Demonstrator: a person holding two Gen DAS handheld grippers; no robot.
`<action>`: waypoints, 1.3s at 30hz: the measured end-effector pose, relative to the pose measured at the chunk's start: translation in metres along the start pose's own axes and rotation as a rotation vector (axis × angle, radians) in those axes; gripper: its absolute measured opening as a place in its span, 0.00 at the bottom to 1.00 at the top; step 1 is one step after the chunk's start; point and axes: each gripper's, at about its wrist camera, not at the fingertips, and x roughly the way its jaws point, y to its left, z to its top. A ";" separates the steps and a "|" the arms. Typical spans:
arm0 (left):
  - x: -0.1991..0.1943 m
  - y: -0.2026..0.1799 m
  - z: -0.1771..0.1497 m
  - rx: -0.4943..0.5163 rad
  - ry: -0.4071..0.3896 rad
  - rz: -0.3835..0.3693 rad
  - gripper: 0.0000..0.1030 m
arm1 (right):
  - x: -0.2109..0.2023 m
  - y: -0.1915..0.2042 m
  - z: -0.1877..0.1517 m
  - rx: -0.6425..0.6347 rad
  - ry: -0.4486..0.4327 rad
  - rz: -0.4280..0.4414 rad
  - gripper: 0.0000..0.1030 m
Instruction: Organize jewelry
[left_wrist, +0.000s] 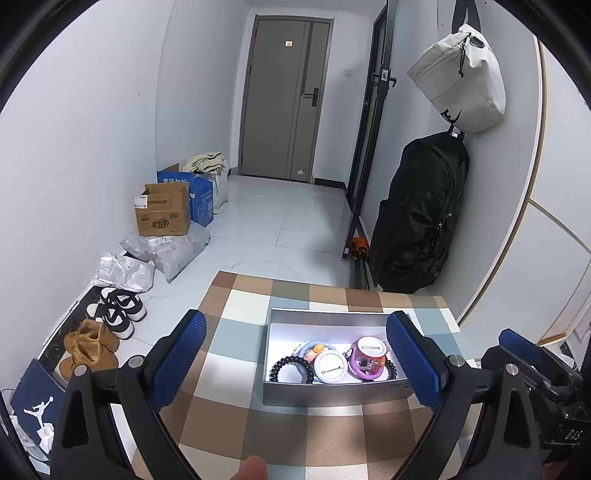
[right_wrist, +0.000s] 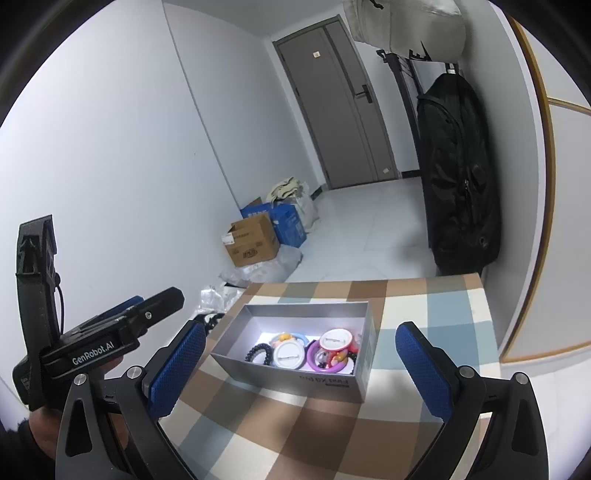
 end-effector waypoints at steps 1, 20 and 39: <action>0.000 0.000 0.000 0.001 0.001 0.001 0.93 | 0.000 0.000 -0.001 0.000 0.002 -0.001 1.00; 0.001 -0.005 -0.001 -0.001 0.027 -0.003 0.93 | 0.002 0.002 -0.001 0.001 0.005 0.001 1.00; 0.004 -0.006 -0.001 -0.011 0.048 -0.018 0.93 | 0.003 0.004 -0.002 -0.004 0.009 -0.003 1.00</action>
